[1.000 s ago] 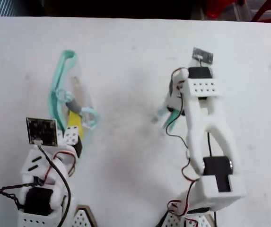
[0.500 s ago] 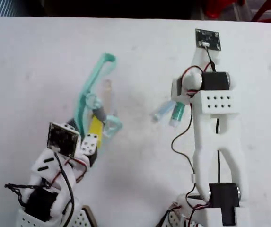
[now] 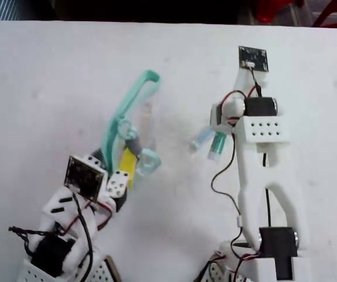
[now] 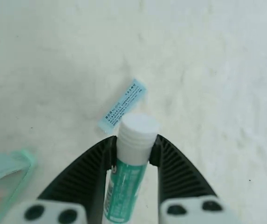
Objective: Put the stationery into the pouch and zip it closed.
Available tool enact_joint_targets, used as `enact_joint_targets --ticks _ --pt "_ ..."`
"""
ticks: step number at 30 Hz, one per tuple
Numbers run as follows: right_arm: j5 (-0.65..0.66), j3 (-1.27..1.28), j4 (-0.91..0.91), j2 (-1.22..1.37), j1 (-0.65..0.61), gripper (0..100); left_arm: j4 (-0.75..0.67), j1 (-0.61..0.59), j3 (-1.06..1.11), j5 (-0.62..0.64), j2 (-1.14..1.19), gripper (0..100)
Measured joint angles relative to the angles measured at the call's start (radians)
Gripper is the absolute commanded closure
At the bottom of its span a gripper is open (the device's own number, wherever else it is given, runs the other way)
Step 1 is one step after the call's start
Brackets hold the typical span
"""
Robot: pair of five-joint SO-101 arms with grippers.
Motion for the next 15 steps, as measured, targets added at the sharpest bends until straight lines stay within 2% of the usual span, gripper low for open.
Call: enact_joint_targets --ticks 5,15 --pt "0.0 0.002 0.0 0.0 -0.038 98.1 0.0 0.0 0.035 0.0 0.0 98" --pt "0.0 0.002 0.012 0.0 -0.038 98.1 0.0 0.0 0.035 0.0 0.0 98"
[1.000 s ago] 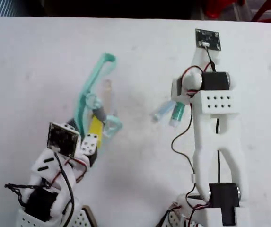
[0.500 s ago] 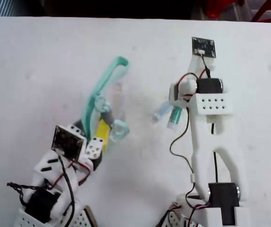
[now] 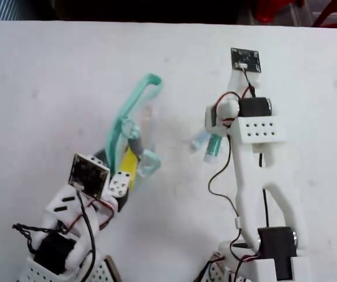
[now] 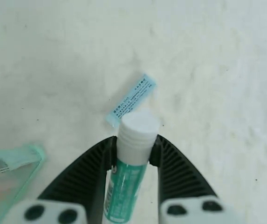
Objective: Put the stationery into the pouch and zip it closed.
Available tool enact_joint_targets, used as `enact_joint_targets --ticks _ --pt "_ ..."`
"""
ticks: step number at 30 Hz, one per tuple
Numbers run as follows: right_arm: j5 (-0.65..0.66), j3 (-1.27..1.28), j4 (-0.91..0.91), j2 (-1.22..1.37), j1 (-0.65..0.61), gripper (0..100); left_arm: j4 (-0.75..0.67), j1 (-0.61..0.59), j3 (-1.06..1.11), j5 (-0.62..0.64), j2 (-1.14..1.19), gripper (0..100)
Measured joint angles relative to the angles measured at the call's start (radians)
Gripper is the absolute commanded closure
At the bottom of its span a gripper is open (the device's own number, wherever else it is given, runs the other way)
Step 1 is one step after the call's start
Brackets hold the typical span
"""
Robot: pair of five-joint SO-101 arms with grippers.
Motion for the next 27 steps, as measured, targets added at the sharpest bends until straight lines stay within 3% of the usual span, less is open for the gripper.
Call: enact_joint_targets --ticks 27 --pt "0.0 0.003 0.054 -0.077 0.003 98.1 0.0 0.003 0.009 0.0 0.0 97"
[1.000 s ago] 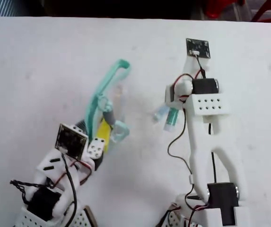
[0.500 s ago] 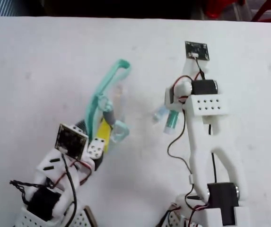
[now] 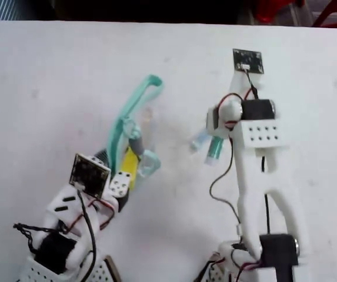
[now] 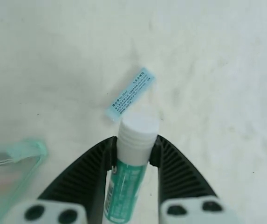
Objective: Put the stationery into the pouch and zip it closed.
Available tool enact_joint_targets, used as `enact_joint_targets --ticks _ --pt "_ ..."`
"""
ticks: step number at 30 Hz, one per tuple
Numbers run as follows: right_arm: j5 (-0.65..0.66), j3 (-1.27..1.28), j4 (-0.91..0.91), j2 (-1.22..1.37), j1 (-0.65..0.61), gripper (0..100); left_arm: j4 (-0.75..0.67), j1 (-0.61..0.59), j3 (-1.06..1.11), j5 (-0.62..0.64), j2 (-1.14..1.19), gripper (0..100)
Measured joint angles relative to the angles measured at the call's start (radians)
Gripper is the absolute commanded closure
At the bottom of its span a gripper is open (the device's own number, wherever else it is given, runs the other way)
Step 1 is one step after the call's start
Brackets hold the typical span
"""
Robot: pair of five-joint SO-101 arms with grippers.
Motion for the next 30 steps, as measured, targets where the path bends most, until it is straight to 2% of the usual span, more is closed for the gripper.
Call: enact_joint_targets --ticks 4,9,13,21,30 --pt "0.017 0.0 0.015 -0.166 0.0 98.1 0.0 0.0 0.0 0.0 0.0 97" --pt "0.173 0.0 0.005 -0.4 -0.002 98.1 0.0 0.0 0.0 0.0 0.0 97" --pt "0.206 -0.002 -0.008 -0.526 -0.006 98.1 0.0 0.0 0.0 0.0 0.0 97" --pt "0.213 0.015 -0.011 -0.559 -0.11 98.1 0.0 0.0 0.0 0.0 0.0 97" --pt "0.213 0.017 -0.011 -0.565 -0.109 98.1 0.0 0.0 0.0 0.0 0.0 97"
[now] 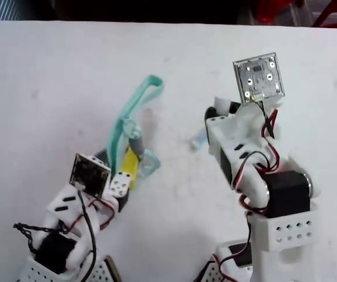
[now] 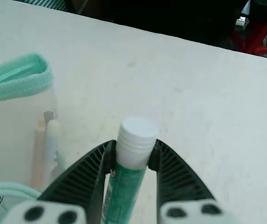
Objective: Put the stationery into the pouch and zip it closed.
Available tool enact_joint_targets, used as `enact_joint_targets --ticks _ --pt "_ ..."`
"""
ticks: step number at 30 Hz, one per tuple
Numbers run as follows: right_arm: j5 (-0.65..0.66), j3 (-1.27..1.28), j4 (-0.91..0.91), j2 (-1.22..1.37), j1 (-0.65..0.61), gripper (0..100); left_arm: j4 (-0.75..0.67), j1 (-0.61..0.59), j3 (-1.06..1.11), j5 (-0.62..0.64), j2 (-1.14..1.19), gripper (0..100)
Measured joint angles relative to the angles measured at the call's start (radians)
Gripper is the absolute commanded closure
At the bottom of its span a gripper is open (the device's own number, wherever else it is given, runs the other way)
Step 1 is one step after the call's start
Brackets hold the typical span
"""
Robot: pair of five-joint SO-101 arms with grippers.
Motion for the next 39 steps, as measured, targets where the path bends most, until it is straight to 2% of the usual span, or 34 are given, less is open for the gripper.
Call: enact_joint_targets --ticks 39 --pt "0.0 0.025 0.0 0.0 -0.002 98.1 0.0 0.0 0.0 0.0 0.0 97"
